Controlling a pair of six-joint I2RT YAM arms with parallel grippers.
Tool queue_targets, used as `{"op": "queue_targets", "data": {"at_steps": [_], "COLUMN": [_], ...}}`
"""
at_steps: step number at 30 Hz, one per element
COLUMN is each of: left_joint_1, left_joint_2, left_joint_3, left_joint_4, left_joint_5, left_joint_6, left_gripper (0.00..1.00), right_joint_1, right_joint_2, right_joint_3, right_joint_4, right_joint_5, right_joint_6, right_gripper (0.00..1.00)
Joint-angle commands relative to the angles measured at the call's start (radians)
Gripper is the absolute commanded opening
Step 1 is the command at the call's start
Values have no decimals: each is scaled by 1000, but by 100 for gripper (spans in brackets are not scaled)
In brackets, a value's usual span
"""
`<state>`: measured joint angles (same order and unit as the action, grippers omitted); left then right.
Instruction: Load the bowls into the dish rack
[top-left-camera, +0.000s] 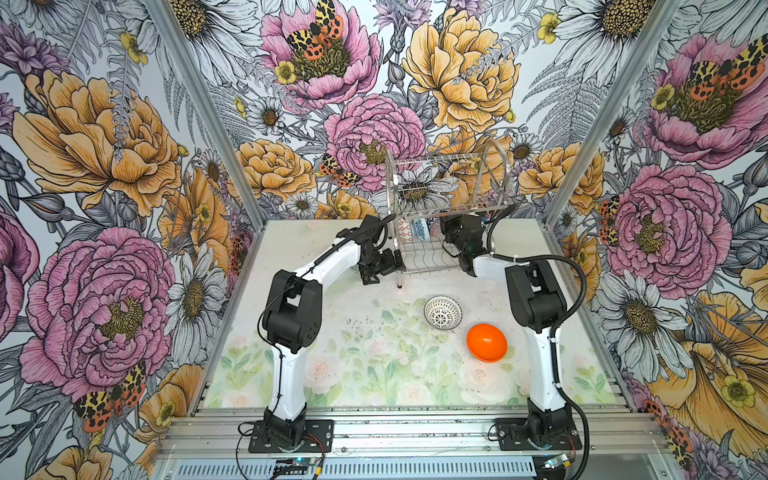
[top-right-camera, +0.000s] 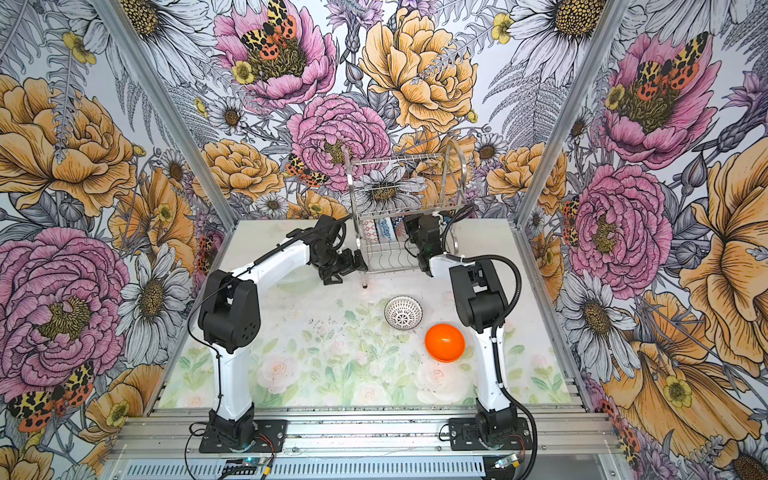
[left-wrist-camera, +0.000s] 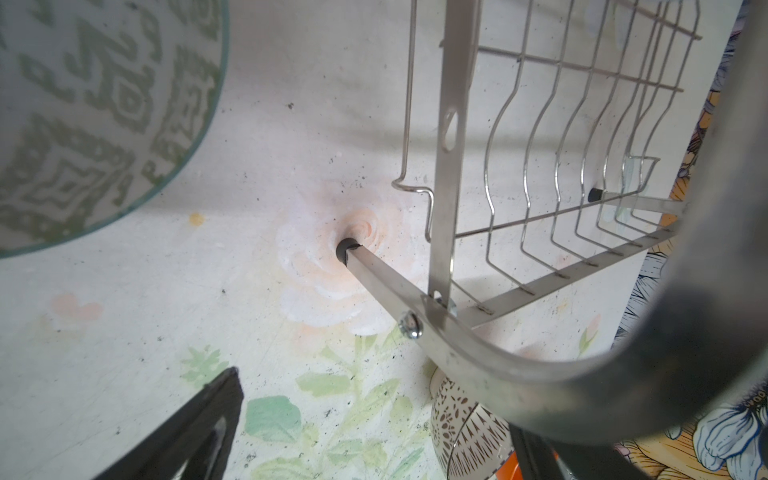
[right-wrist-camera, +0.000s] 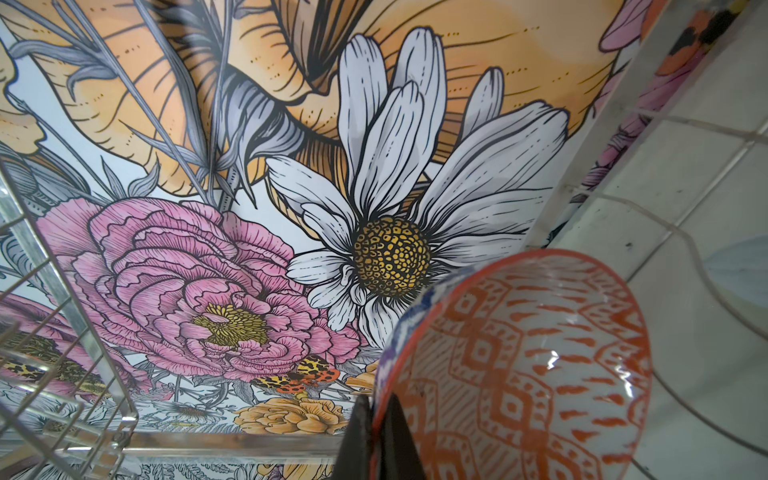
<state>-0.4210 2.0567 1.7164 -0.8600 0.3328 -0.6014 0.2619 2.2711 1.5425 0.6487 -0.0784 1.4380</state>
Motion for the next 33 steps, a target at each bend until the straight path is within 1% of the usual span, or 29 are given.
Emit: {"op": "queue_targets", "data": {"at_steps": [1,10,14,23,33], "left_joint_1": [-2,-1,-1,2,5], "left_joint_2": [-50,-44,-38,-32,-28], "left_joint_3": [-20,-13,-4,-2,0], "left_joint_4": [10,12,10,10,10], "left_joint_5": [-6,-7,-6,-3,5], "left_joint_6": [19,17,16,19,22], "left_gripper": [99,99,99,99,99], "right_joint_1": [-6,-9,-7,-9,-24], "right_joint_2": [42,52,56,42,41], "right_joint_3": [35,31,37,30,40], "right_joint_4": [1,-28,-56,-137,-166], "right_joint_5": [-86,-144,-165,-205,-218], "right_joint_6": [-33,-67,-91,-174,-214], "right_gripper": [0,1,3,3,3]}}
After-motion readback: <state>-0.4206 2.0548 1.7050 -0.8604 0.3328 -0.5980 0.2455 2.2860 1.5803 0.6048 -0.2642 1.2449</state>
